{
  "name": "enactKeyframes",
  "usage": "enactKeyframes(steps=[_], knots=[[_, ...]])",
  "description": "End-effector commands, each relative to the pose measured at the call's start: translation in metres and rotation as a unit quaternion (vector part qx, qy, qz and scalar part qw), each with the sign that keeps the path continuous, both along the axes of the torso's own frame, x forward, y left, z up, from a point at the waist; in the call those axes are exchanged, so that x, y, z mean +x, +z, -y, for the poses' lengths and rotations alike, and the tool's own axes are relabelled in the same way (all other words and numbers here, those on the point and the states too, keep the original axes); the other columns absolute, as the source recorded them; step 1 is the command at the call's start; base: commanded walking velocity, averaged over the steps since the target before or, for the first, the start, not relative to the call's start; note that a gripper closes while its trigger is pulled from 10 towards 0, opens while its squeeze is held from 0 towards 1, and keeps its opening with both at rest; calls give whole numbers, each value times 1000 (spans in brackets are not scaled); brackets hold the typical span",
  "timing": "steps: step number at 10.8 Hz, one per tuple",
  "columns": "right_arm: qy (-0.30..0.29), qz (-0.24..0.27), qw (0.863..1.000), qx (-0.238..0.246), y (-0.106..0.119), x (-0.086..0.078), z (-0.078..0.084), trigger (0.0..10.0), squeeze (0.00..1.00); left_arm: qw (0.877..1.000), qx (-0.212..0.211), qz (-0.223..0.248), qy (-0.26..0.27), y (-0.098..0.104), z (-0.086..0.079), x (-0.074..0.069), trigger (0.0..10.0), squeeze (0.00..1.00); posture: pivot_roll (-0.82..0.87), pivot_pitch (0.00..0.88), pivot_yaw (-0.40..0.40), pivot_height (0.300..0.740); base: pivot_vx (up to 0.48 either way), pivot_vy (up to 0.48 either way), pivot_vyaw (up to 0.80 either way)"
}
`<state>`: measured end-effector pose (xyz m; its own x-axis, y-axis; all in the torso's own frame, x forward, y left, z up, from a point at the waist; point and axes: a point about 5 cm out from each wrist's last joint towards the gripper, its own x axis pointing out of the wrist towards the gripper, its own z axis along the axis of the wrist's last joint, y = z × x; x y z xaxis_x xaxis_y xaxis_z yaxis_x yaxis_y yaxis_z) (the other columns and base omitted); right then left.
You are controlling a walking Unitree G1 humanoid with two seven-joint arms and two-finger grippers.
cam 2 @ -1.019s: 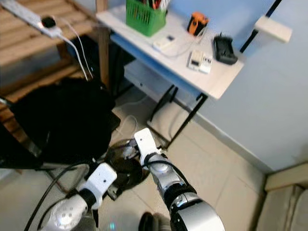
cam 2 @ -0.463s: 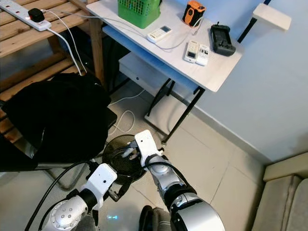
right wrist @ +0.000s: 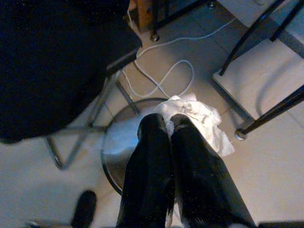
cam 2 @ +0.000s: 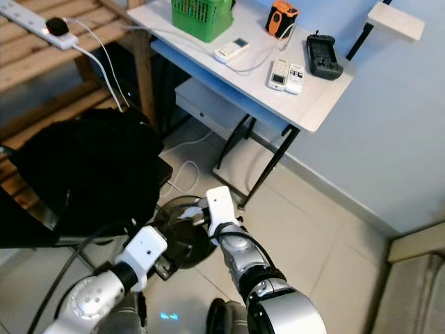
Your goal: Clean up the room
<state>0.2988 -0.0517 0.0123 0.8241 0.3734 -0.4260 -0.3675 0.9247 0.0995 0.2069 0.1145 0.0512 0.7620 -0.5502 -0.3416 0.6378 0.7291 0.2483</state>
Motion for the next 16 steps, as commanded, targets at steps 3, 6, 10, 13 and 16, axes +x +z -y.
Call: enactKeyframes(steps=[3, 6, 10, 13, 16], knots=[[-5, -17, 999, 45, 4, -4, -27, 10000, 0, 1000, 20, 10, -13, 13, -14, 4, 10000, 0, 366, 145, -33, 726, 0, 0, 0], [-6, -39, 998, 49, -4, -17, -37, 10000, 0, 999, 32, -4, -23, 19, -31, -2, 10000, 0, 364, 161, 31, 726, 0, 0, 0], [14, -88, 994, 69, -11, -32, -57, 10000, 0, 999, 14, -12, -36, 24, -15, -12, 10000, 0, 334, 226, 0, 726, 0, 0, 0], [30, -80, 994, 65, -8, -34, -66, 10000, 0, 999, -3, -22, -22, 21, -11, -16, 10000, 0, 327, 243, -7, 726, 0, 0, 0], [31, -68, 996, 44, -9, -32, -61, 10000, 0, 1000, 7, -19, -13, 17, -10, -20, 10000, 0, 312, 253, -14, 726, 0, 0, 0]])
